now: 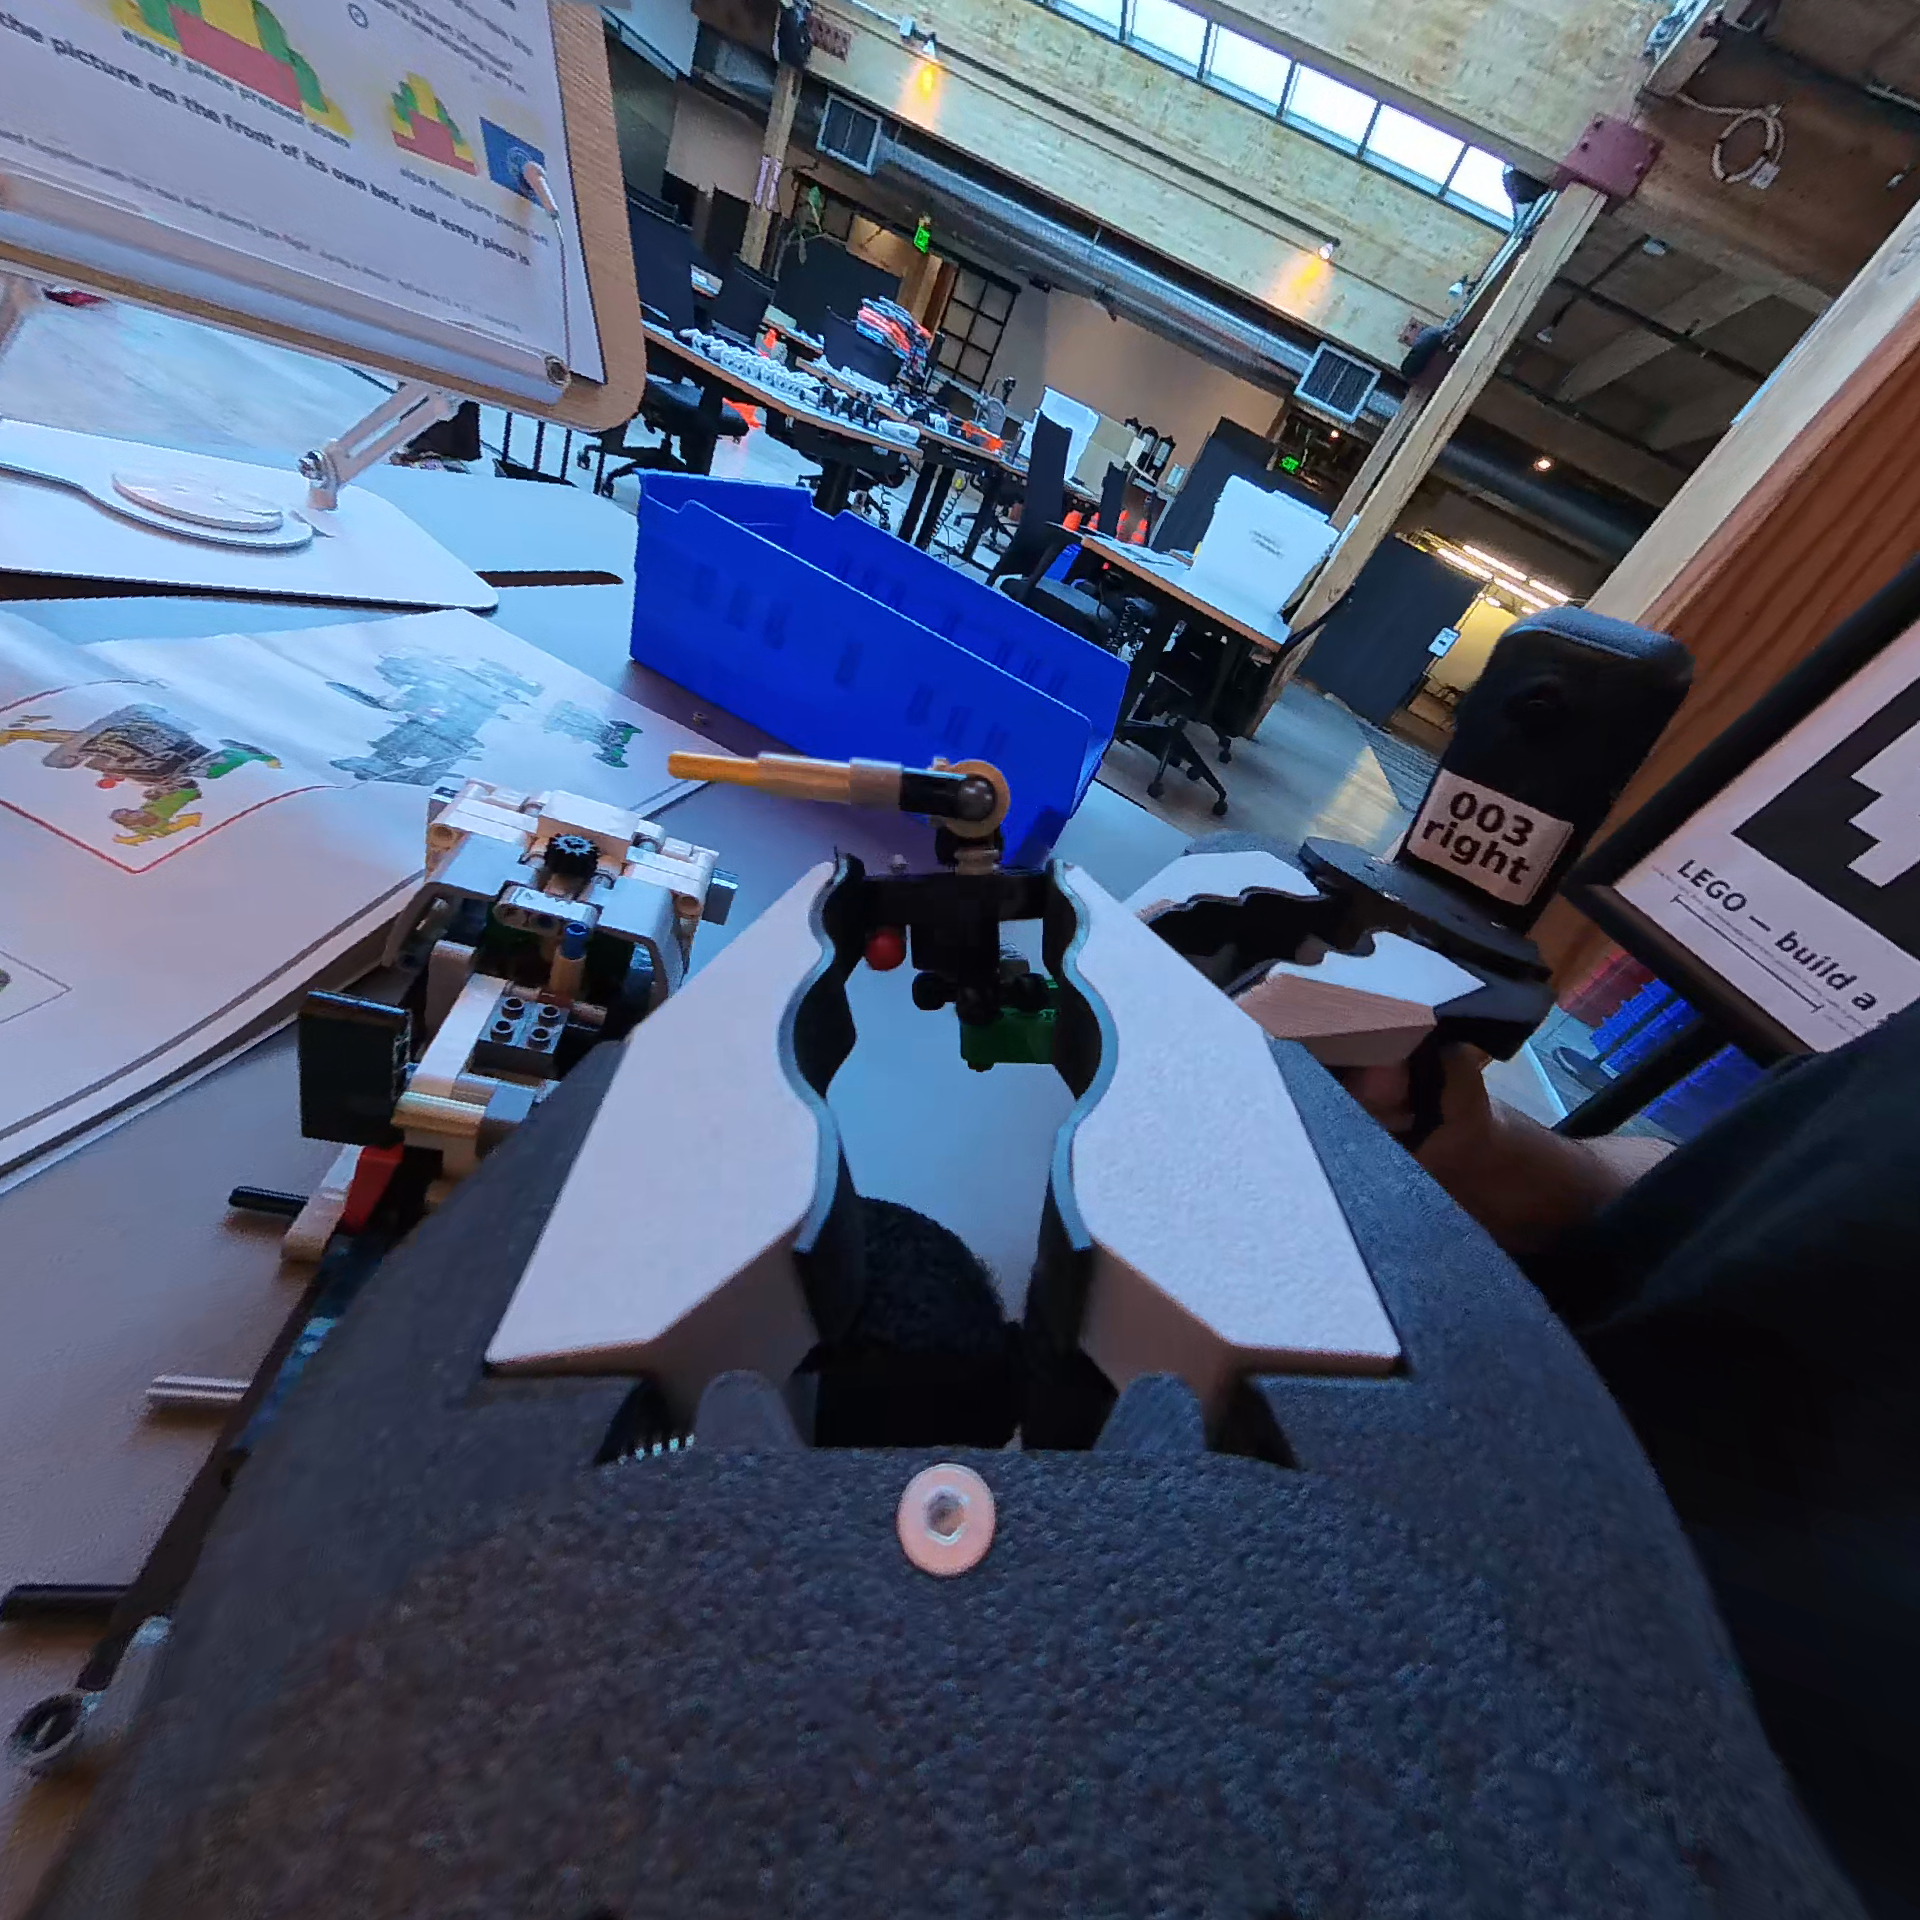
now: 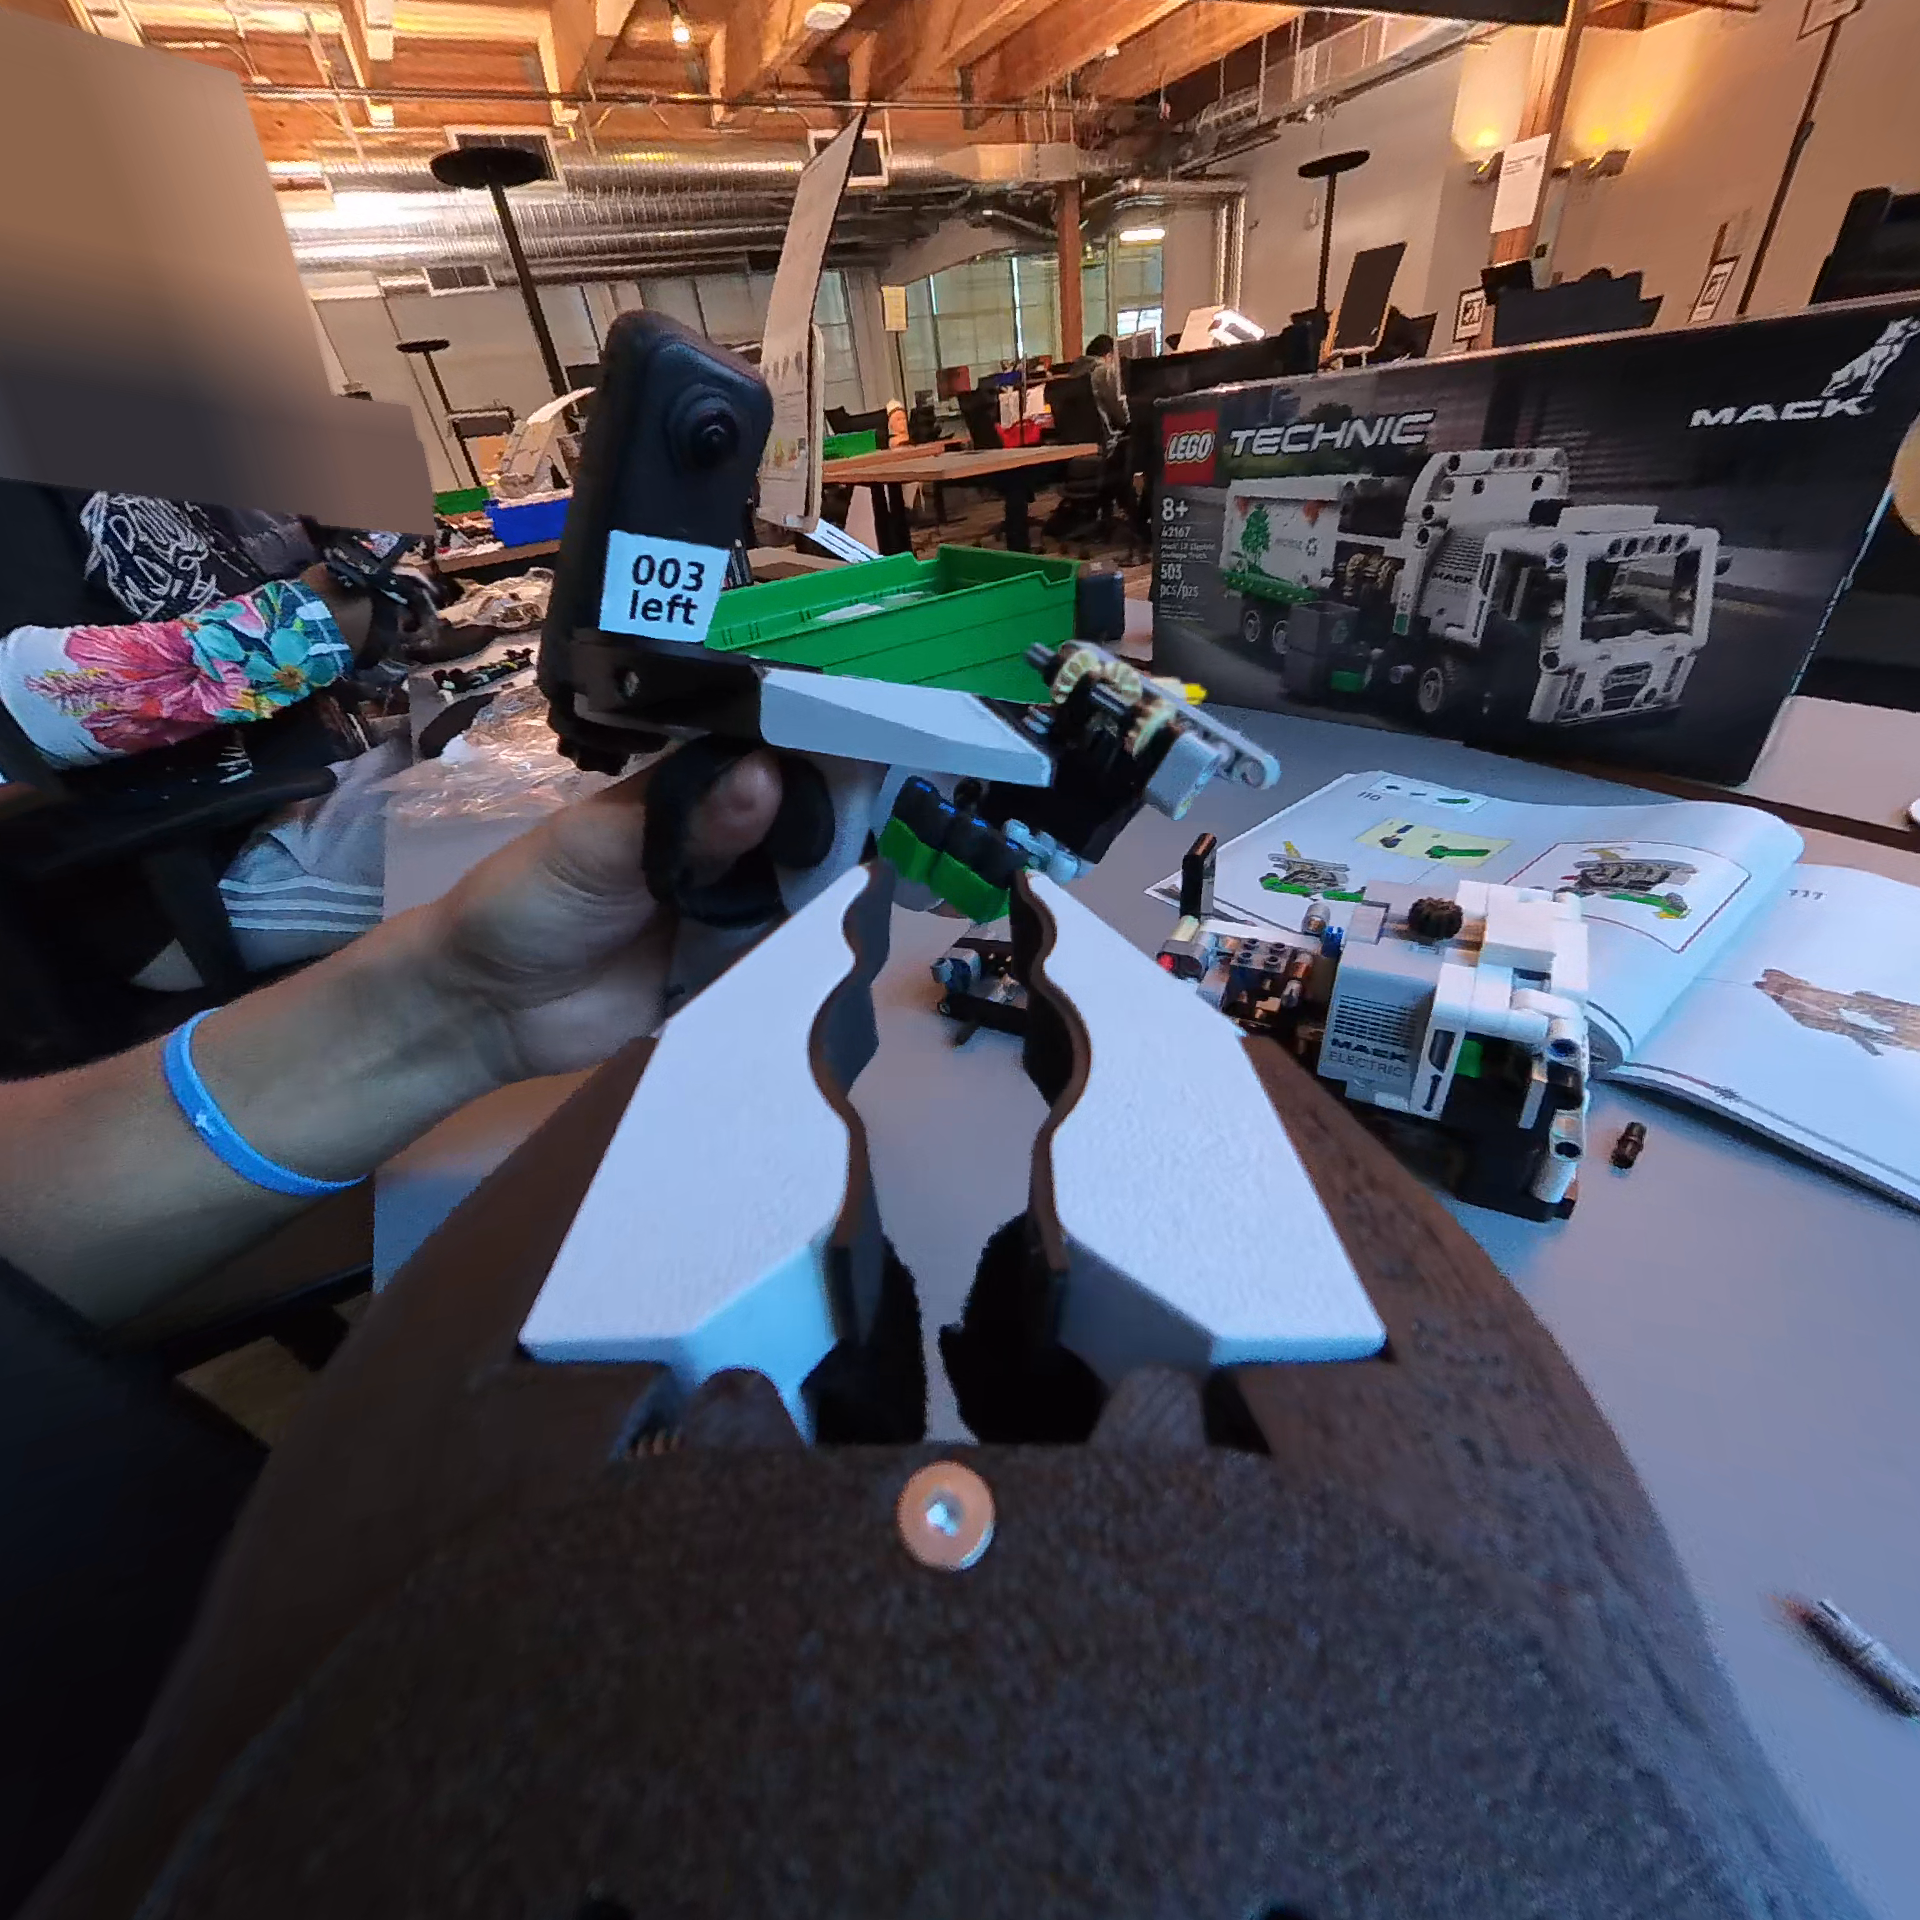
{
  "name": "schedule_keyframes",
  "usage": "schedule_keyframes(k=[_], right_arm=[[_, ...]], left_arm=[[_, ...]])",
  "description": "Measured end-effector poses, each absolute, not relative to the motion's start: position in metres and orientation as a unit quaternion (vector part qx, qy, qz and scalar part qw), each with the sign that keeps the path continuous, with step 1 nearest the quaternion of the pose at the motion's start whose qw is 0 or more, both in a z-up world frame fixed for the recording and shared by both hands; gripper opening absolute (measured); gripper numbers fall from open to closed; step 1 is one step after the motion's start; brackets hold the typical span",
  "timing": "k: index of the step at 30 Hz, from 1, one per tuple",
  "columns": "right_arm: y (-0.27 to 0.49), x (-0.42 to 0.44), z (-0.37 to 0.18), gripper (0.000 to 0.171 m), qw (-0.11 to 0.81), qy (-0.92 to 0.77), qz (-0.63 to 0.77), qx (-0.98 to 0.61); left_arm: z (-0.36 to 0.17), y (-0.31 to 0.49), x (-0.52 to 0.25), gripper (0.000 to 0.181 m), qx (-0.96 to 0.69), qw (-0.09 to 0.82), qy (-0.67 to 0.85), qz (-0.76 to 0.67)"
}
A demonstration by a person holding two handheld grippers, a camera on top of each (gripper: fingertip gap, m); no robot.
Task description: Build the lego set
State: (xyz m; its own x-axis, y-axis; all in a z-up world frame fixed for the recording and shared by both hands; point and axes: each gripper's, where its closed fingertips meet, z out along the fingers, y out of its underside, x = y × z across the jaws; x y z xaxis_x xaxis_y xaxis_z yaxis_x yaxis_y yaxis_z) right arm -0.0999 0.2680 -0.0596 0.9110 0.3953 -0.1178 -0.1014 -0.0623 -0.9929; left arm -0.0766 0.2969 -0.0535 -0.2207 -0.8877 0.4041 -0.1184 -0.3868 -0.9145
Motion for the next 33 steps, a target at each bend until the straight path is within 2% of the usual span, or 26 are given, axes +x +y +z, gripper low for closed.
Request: schedule_keyframes(k=[9,13,15,19,24,29,33], right_arm=[[0.271,-0.081,-0.057,0.022,0.678,-0.092,0.168,-0.71],[0.282,-0.081,-0.067,0.045,0.648,-0.078,0.132,-0.746],[0.288,-0.09,-0.07,0.051,0.645,-0.077,0.116,-0.752],[0.295,-0.102,-0.068,0.051,0.655,-0.07,0.11,-0.745],[0.285,-0.114,-0.049,0.043,0.677,-0.104,0.17,-0.708],[0.281,-0.123,-0.054,0.047,0.67,-0.138,0.166,-0.71],[0.28,-0.113,-0.052,0.042,0.676,-0.131,0.158,-0.707]], left_arm=[[-0.061,0.309,-0.08,0.032,-0.577,0.315,0.439,-0.612],[-0.064,0.33,-0.083,0.032,-0.618,0.347,0.377,-0.596],[-0.067,0.334,-0.083,0.032,-0.632,0.36,0.36,-0.585],[-0.066,0.327,-0.079,0.032,-0.627,0.366,0.359,-0.587],[-0.064,0.328,-0.083,0.032,-0.623,0.371,0.354,-0.591],[-0.06,0.322,-0.083,0.031,-0.611,0.345,0.348,-0.622],[-0.057,0.319,-0.084,0.032,-0.602,0.326,0.341,-0.644]])
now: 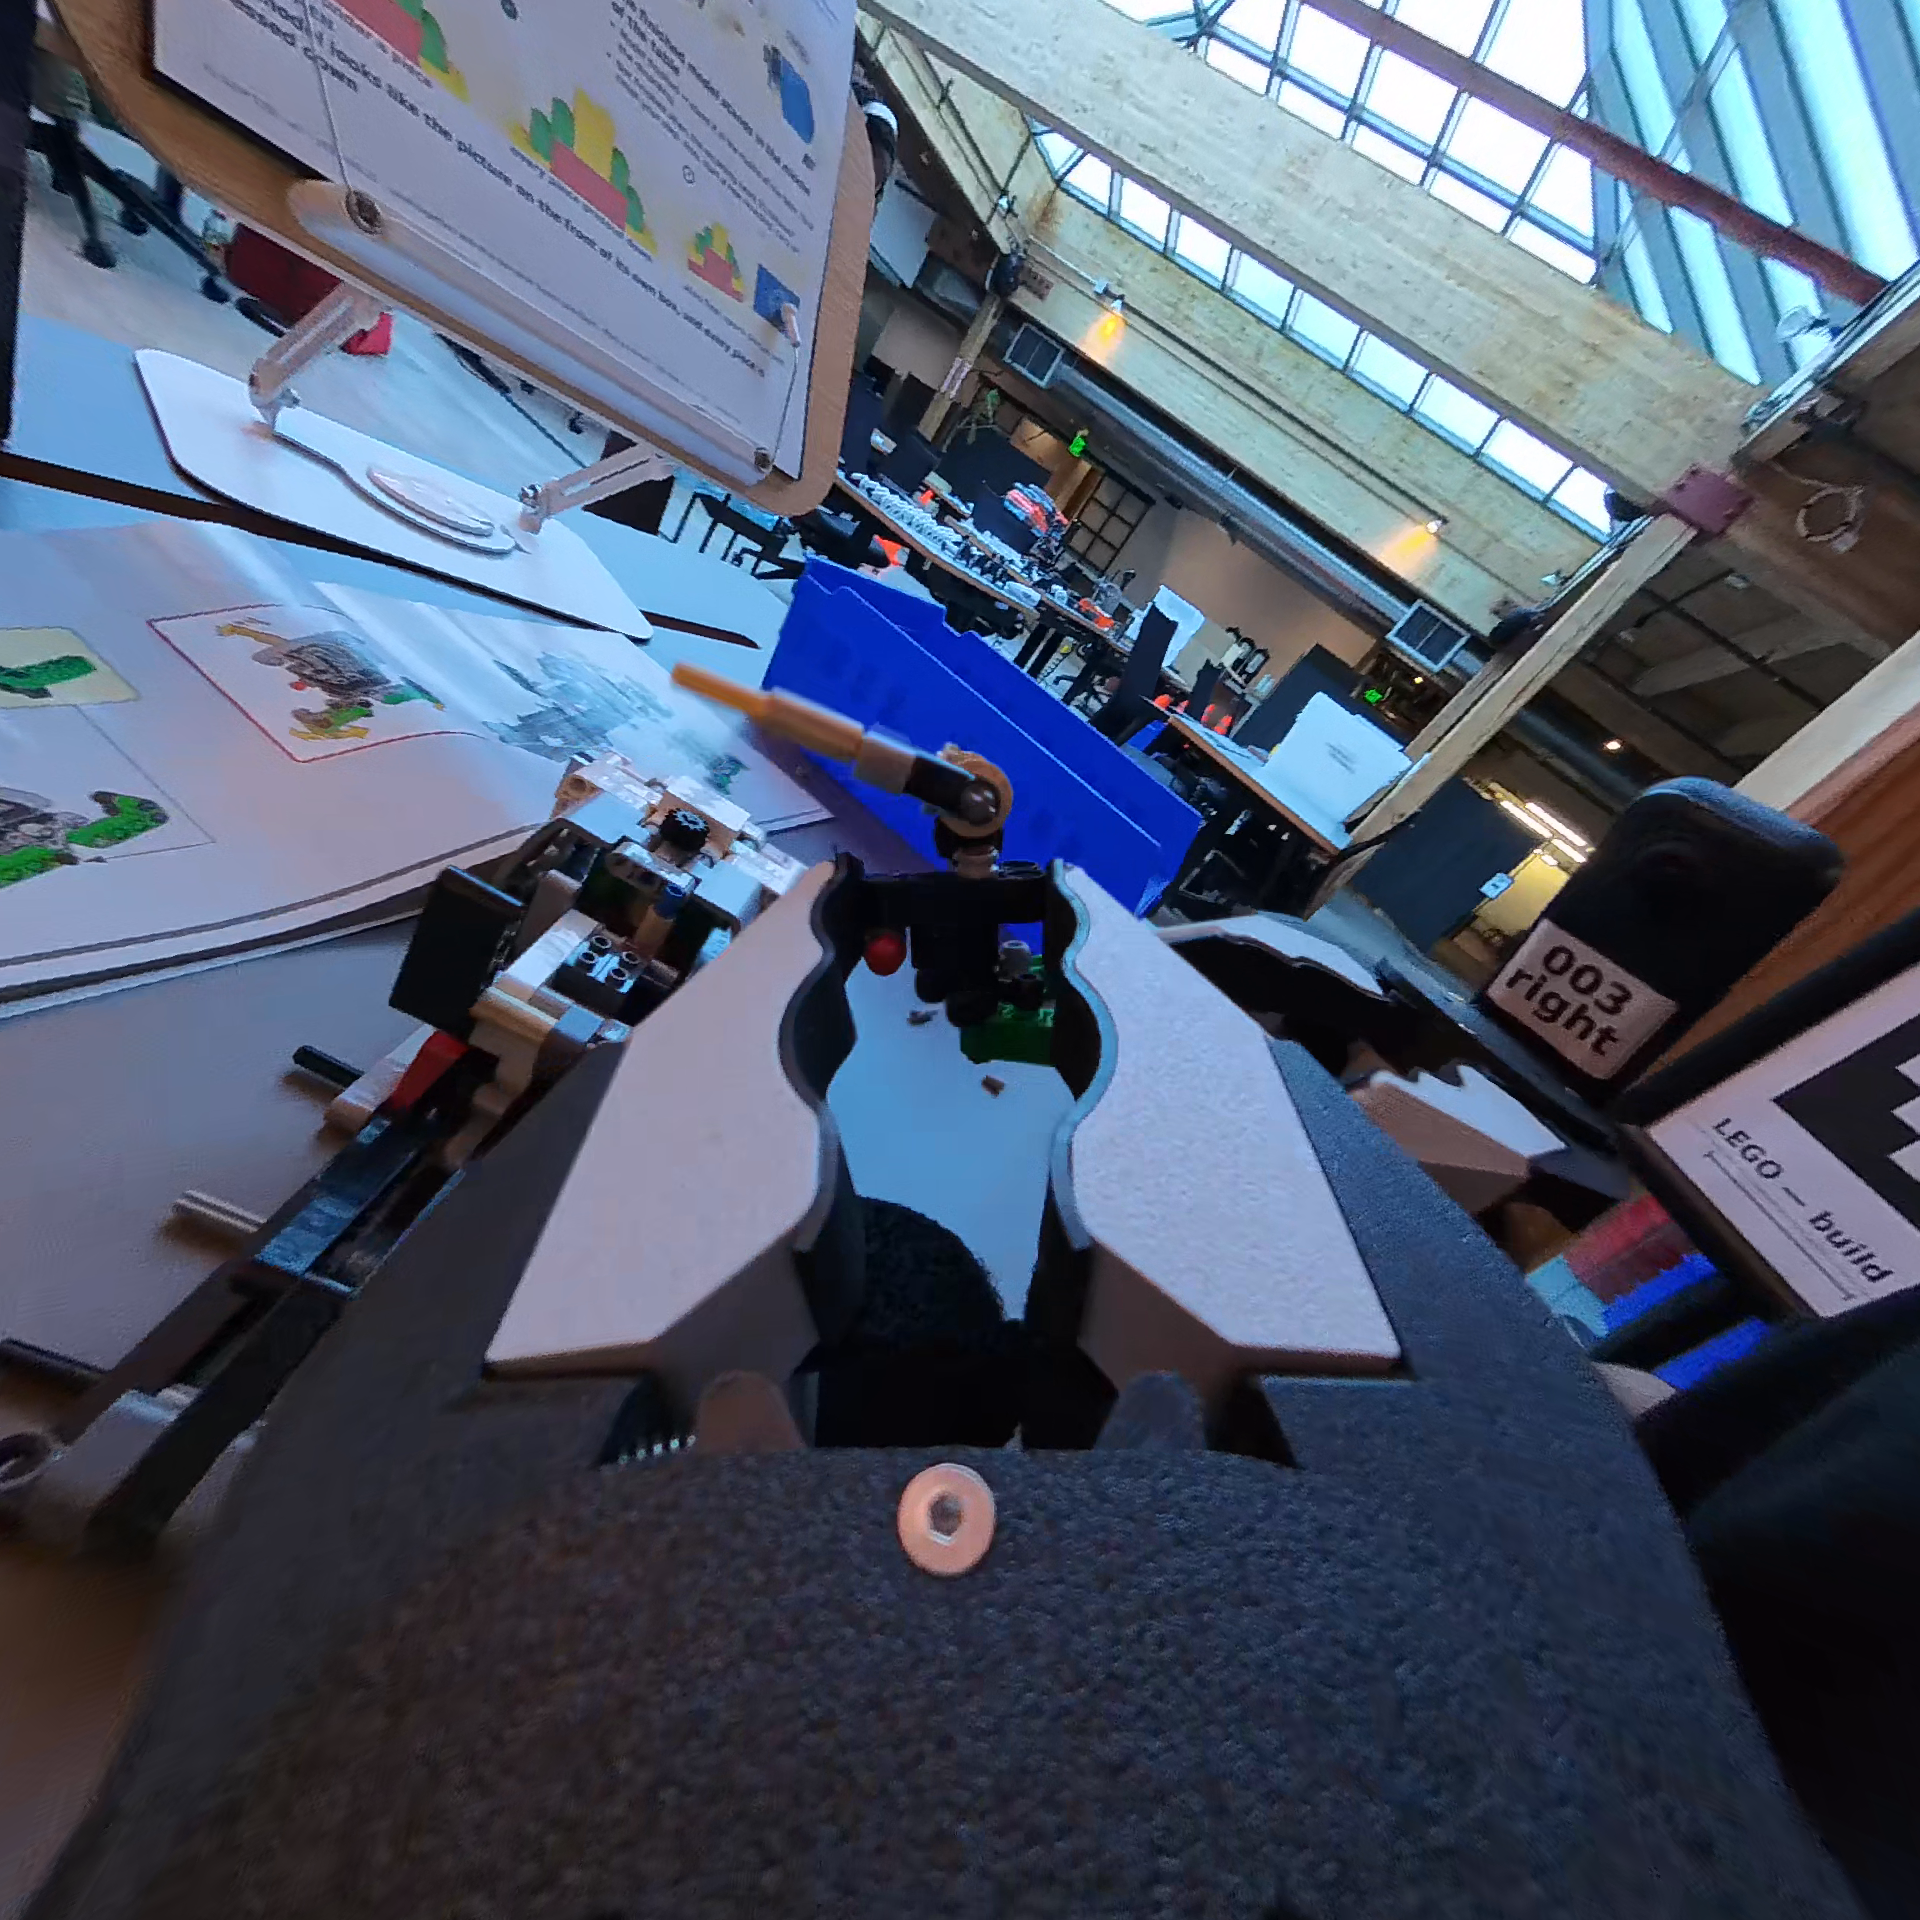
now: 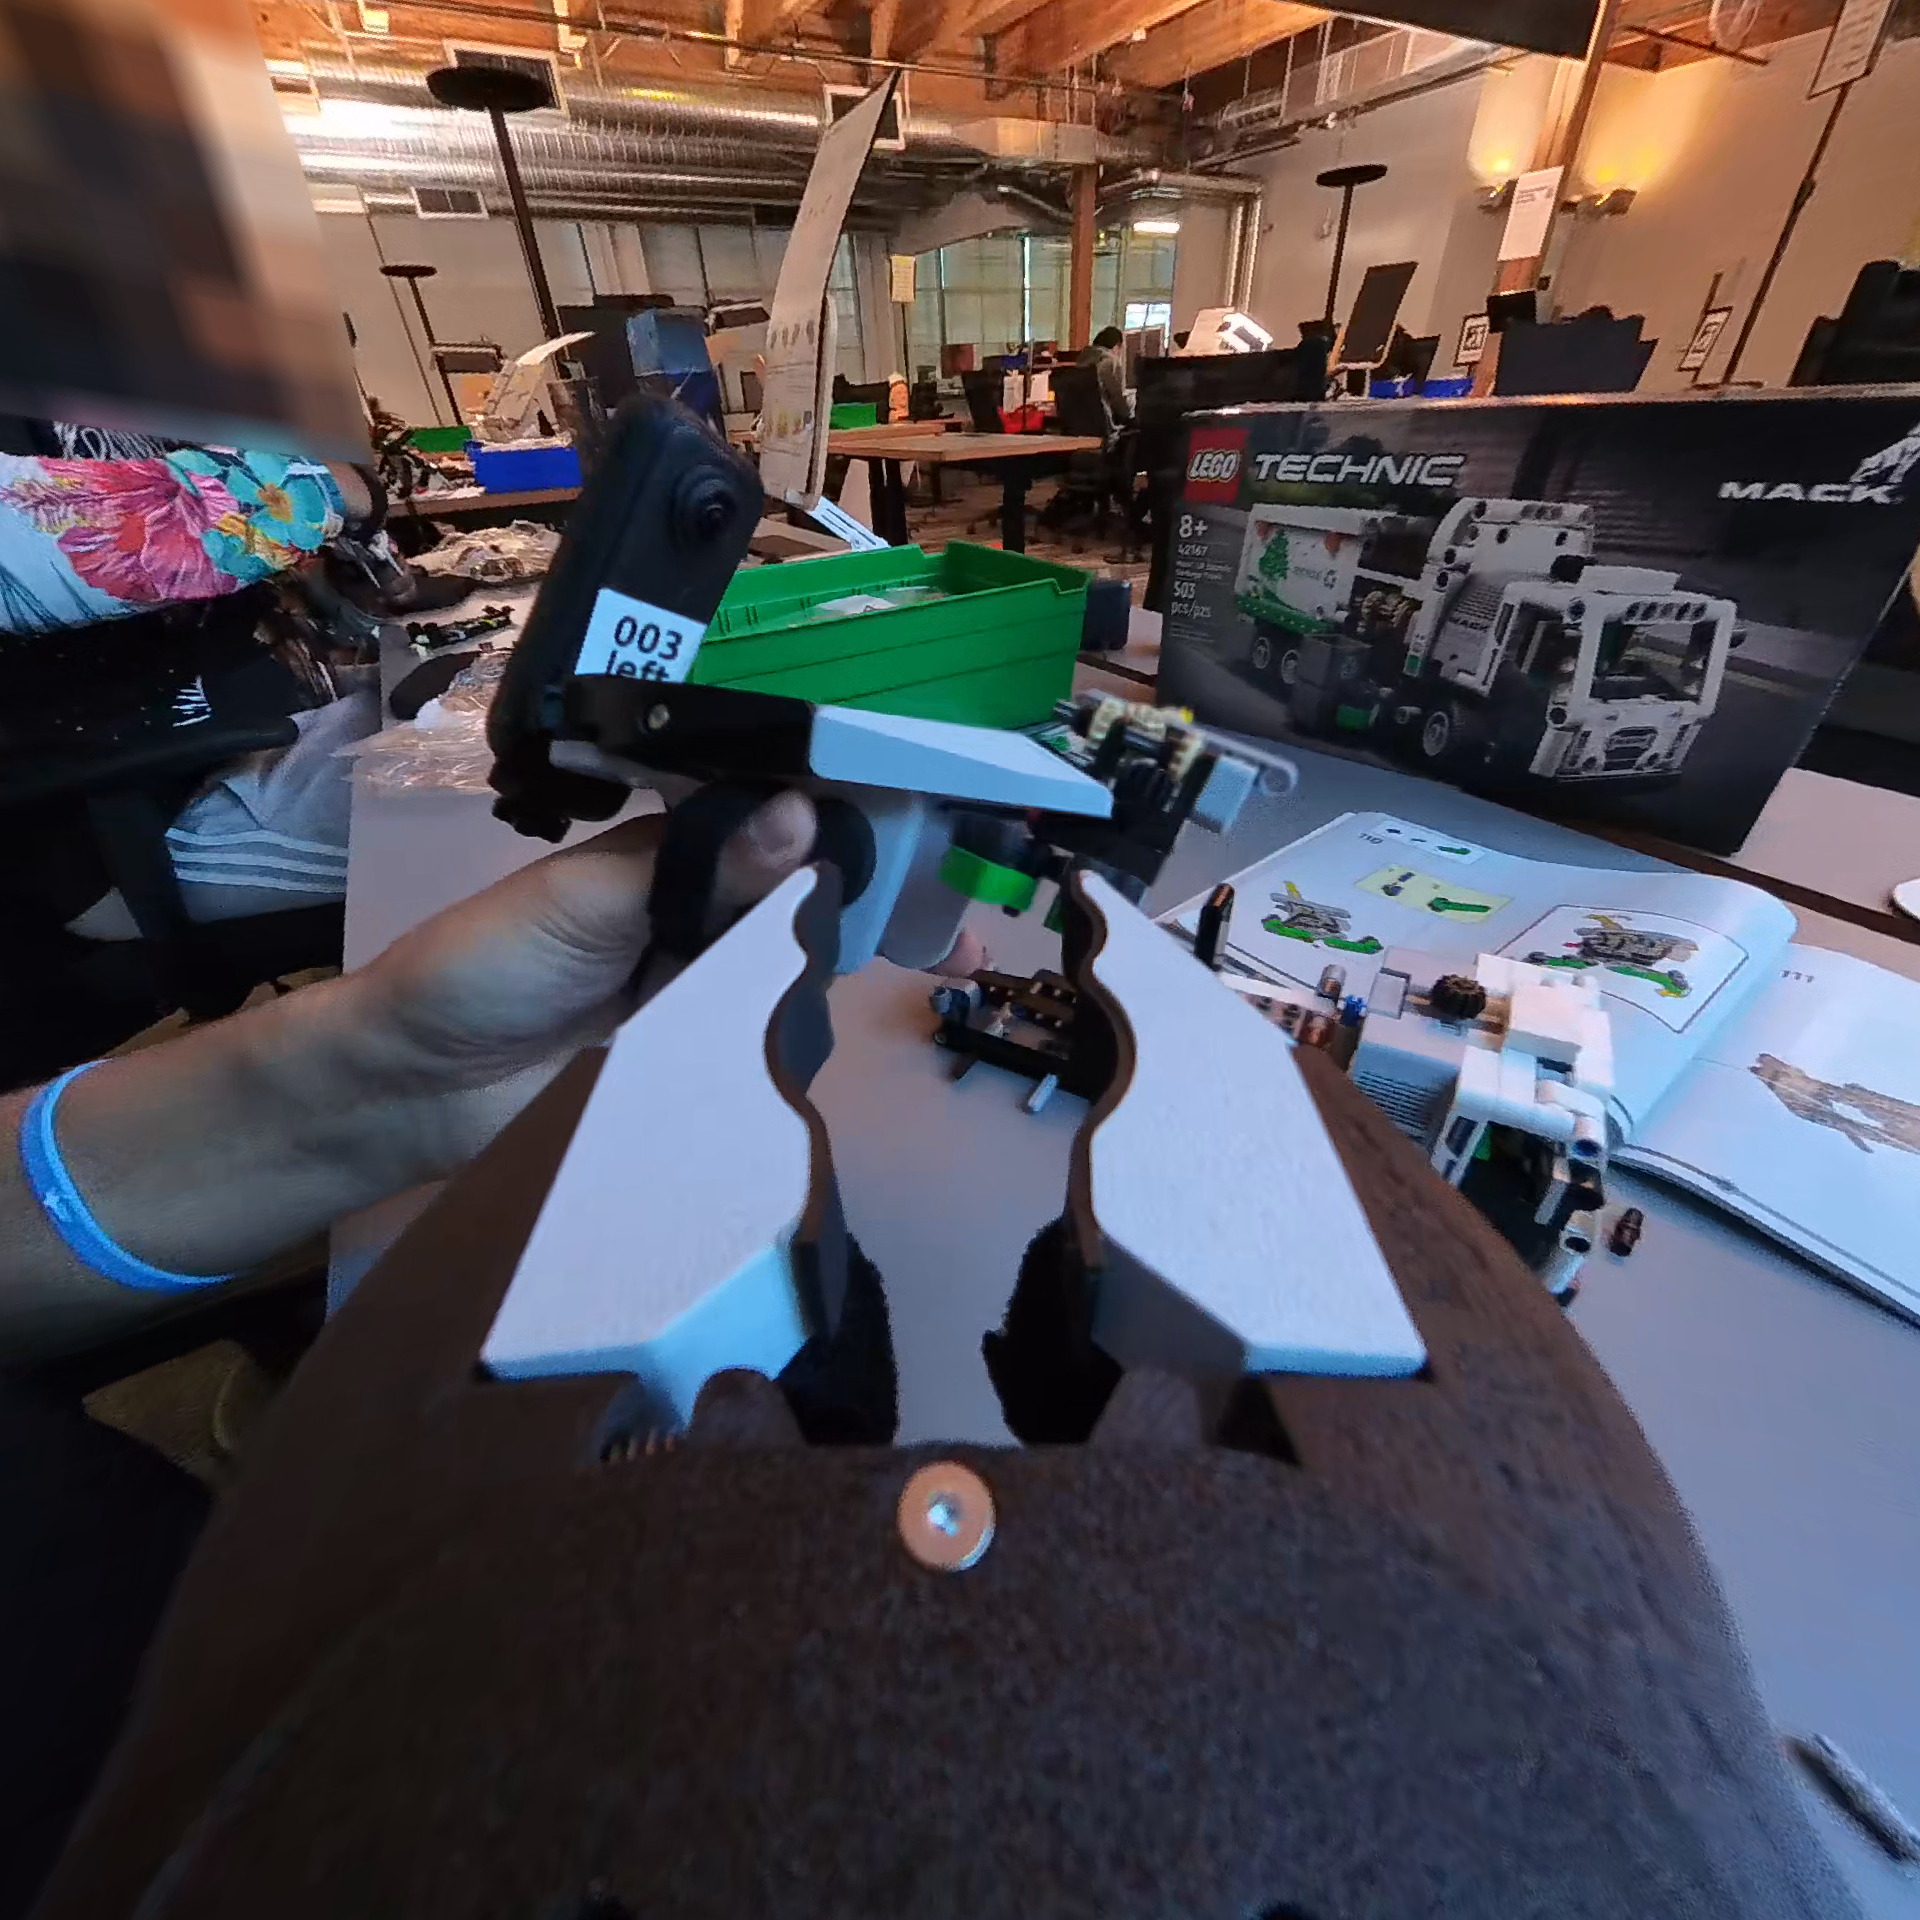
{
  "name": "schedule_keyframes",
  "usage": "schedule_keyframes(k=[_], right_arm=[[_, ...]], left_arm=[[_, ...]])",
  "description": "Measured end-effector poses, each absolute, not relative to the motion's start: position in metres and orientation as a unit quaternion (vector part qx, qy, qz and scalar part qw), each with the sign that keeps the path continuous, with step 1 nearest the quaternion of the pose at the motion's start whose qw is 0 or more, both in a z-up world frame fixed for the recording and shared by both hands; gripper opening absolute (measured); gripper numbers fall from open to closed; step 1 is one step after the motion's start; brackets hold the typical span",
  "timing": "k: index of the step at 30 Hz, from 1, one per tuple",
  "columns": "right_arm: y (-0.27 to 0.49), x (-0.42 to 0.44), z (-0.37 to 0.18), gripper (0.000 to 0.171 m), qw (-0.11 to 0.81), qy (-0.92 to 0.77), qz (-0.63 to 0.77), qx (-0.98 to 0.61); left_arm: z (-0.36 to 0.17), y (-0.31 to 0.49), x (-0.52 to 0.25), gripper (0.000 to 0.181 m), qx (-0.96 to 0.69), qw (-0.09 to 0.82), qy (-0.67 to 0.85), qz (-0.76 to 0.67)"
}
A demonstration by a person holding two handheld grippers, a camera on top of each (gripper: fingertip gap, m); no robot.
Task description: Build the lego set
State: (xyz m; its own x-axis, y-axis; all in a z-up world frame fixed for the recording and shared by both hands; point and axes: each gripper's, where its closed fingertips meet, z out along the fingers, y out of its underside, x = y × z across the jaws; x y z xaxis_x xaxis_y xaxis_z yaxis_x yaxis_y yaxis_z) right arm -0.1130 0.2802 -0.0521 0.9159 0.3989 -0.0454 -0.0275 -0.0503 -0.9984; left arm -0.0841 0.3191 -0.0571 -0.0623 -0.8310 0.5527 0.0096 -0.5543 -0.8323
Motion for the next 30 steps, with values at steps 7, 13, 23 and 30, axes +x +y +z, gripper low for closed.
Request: schedule_keyframes(k=[7,13,23,30], right_arm=[[0.282,-0.095,-0.061,0.044,0.664,-0.123,0.141,-0.724],[0.276,-0.086,-0.05,0.038,0.68,-0.097,0.18,-0.704],[0.267,-0.072,-0.045,0.012,0.657,-0.078,0.287,-0.692],[0.271,-0.076,-0.052,0.009,0.635,-0.085,0.316,-0.7]], left_arm=[[-0.049,0.306,-0.086,0.032,-0.575,0.281,0.354,-0.682],[-0.042,0.296,-0.085,0.032,-0.557,0.276,0.37,-0.69],[-0.045,0.271,-0.093,0.032,-0.518,0.206,0.441,-0.703],[-0.041,0.259,-0.096,0.031,-0.501,0.2,0.504,-0.674]])
